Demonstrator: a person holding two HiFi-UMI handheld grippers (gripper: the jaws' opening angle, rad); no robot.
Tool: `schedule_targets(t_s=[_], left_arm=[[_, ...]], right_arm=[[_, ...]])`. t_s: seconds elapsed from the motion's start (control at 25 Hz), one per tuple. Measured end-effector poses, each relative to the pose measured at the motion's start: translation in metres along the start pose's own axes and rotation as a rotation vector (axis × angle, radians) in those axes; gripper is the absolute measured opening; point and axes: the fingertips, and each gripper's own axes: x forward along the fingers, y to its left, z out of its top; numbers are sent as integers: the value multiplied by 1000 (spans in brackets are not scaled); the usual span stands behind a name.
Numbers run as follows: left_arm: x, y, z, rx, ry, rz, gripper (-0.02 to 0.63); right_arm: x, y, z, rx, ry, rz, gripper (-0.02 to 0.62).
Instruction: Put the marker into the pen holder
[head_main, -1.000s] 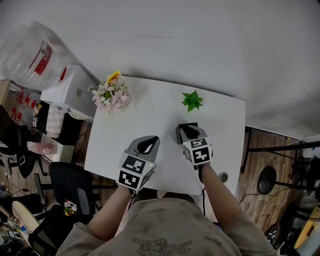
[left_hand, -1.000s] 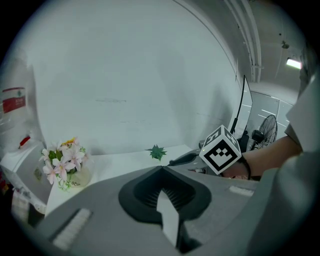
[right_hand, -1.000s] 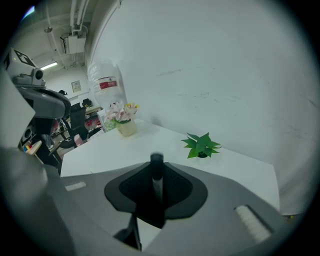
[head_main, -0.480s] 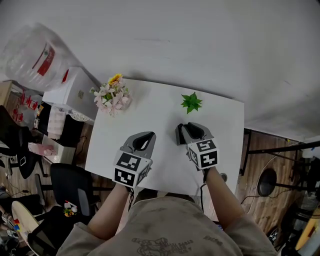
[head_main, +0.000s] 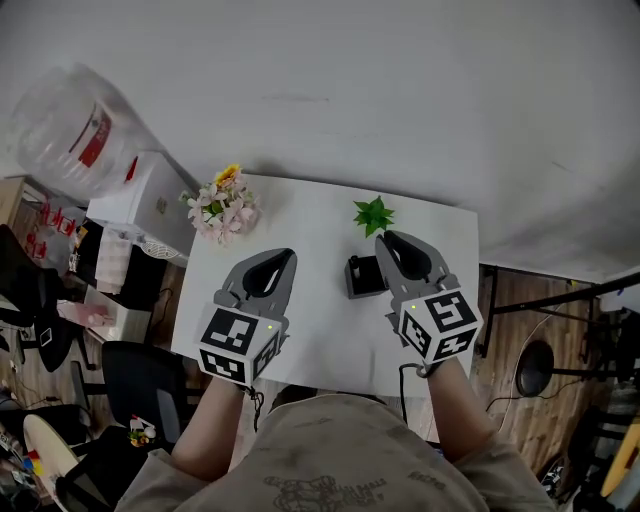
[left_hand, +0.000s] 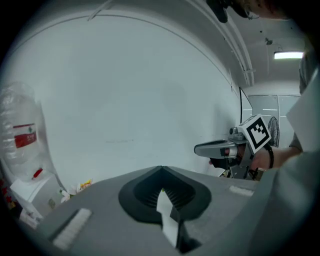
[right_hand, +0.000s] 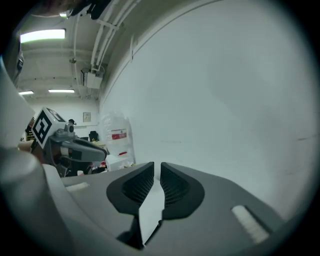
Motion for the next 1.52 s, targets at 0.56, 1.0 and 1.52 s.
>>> schedule_targets(t_s=[0.56, 1.0, 1.52], left_arm=[[-65, -14, 89, 98, -229, 51, 0], [-67, -25, 52, 140, -188, 20, 0], [-49, -36, 2, 107, -116, -45, 0]], right_arm=[[-90, 39, 87, -86, -215, 51, 28], [-112, 51, 53, -110, -124, 61, 28], [-95, 52, -2, -49, -20, 64, 28]])
